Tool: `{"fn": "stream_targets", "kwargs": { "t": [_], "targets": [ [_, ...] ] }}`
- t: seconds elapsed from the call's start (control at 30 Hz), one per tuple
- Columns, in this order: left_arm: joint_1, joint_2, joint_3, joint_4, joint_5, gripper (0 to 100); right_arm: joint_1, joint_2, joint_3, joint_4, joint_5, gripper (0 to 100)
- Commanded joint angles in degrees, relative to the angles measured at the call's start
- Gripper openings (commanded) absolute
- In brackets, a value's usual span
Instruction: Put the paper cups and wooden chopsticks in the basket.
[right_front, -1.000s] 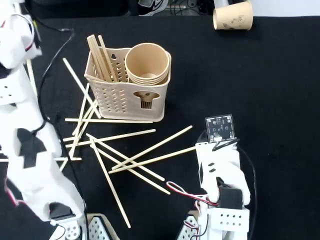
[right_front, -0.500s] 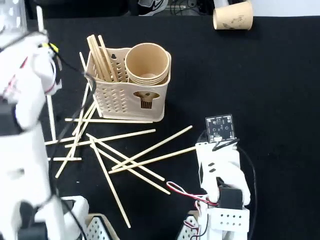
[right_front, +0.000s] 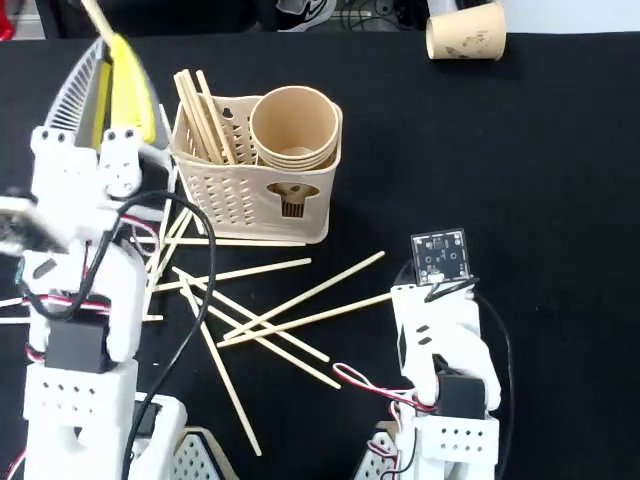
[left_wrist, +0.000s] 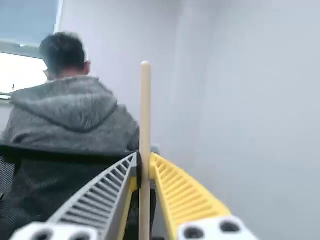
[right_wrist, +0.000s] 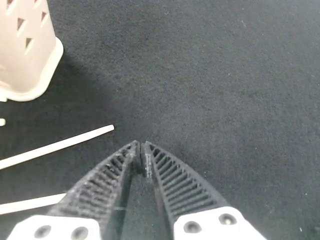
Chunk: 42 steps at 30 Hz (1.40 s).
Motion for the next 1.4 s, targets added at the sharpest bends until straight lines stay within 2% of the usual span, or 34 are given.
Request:
{"fn": "stream_targets", "kwargs": {
  "t": [0.0,0.17,0.3,0.6,0.87,0.93,1.03,1.1,1.3,1.37],
  "targets": [
    [1.45,1.14,-2.95,-3.96,0.7,3,0.88,-3.91,-0.22,0.09,0.53,1.5],
    [1.54,9.85,-10.15,-4.48,0.97,3,0.88,-3.91,-0.22,0.09,0.53,1.5],
    [1.36,19.69,-14.99,-4.66,4.57,3,0.88,-3.91,-0.22,0.09,0.53,1.5],
    [-1.1,36.13,-16.57,-5.01,5.1,3,0.88,-3.91,-0.22,0.09,0.53,1.5],
    [-0.48,36.31,-15.96,-4.57,5.1,3,0.88,-3.91,-0.22,0.09,0.53,1.5],
    [-0.4,36.31,-15.87,-3.69,5.71,6,0.88,-3.91,-0.22,0.09,0.53,1.5],
    [-0.92,34.55,-15.34,3.34,13.36,19,0.88,-3.91,-0.22,0.0,0.53,1.5],
    [-1.1,31.47,-15.34,9.23,17.58,22,0.88,-3.91,-0.22,0.0,0.53,1.5],
    [-1.19,17.93,-15.34,18.11,17.23,22,0.88,-3.91,-0.22,0.09,0.53,1.5],
    [-3.56,13.89,-15.34,20.84,17.23,22,0.88,-3.91,-0.22,0.09,0.53,1.5]
  ]
}}
